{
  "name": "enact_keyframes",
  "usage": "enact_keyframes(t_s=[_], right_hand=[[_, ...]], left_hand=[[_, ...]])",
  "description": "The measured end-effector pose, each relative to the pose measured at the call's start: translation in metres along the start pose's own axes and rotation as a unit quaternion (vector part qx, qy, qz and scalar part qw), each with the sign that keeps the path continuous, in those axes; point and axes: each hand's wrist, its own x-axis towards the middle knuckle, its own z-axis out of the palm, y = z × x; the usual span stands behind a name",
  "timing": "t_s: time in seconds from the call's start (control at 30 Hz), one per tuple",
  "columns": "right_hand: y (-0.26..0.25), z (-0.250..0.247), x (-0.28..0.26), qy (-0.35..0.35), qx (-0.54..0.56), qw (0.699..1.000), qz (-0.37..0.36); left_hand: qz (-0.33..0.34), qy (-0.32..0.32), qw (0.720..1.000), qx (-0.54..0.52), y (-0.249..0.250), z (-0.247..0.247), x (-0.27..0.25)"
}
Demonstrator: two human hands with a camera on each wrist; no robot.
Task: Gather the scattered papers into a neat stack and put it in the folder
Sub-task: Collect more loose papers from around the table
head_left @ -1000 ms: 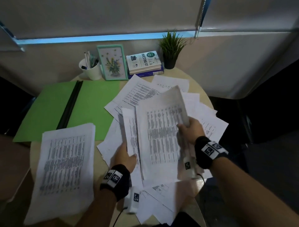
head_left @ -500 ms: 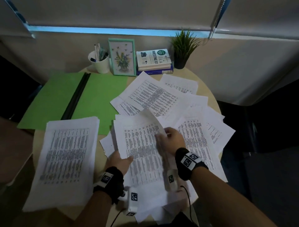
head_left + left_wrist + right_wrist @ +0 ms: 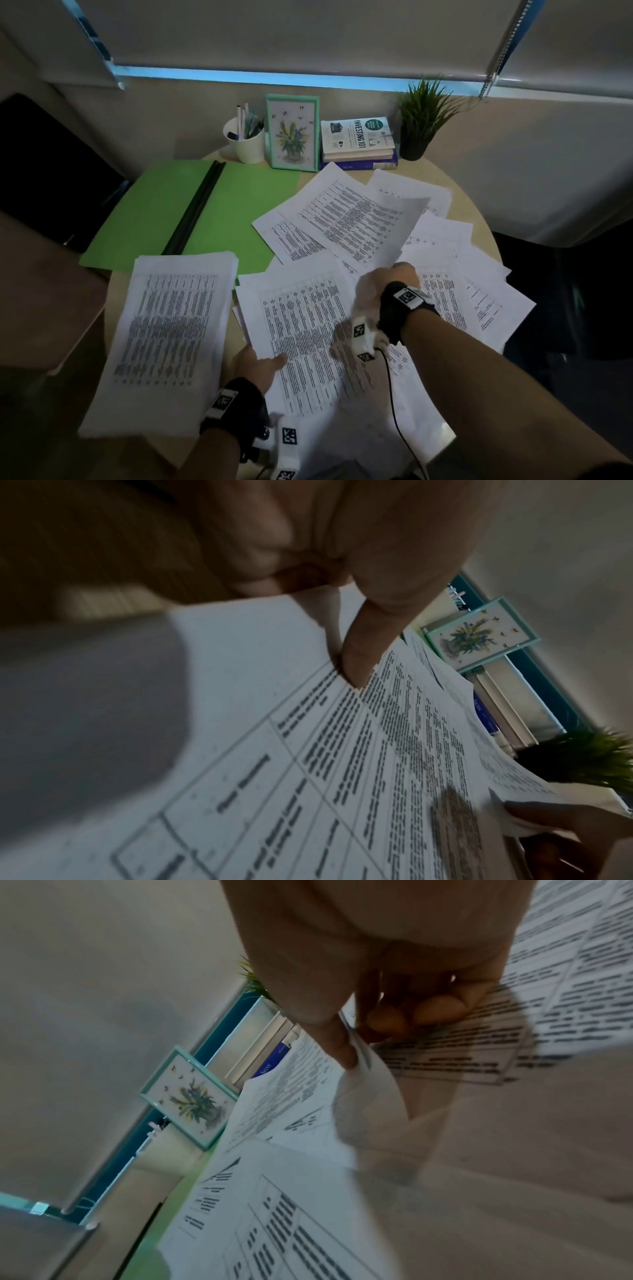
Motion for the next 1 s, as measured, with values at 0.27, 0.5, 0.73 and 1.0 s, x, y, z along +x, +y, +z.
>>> enact_keyframes(t_s=[0.27,0.5,0.73,1.0], right_hand=[[-0.043,-0.031,-0.006,0.067,0.133,0.977,-0.154],[-0.065,-0.067,-0.017,0.098,0.237,0.939,-0.23],[-0.069,-0.098,-0.048,0.115,0.372,0.887,-0.247],[-0.028,-0.083,-0.078,0.088,0.403,0.885,-0.215]], left_hand=[[-0.024,-0.01,1.0,-0.014,-0.006,-0.007,0.003],[-0.054,0.03,0.996,-0.069,0.017,0.006,0.008],[-0.079,0.07,0.991,-0.079,0.025,0.016,0.005],[-0.093,0.078,0.986,-0.114,0.048,0.038,0.005]])
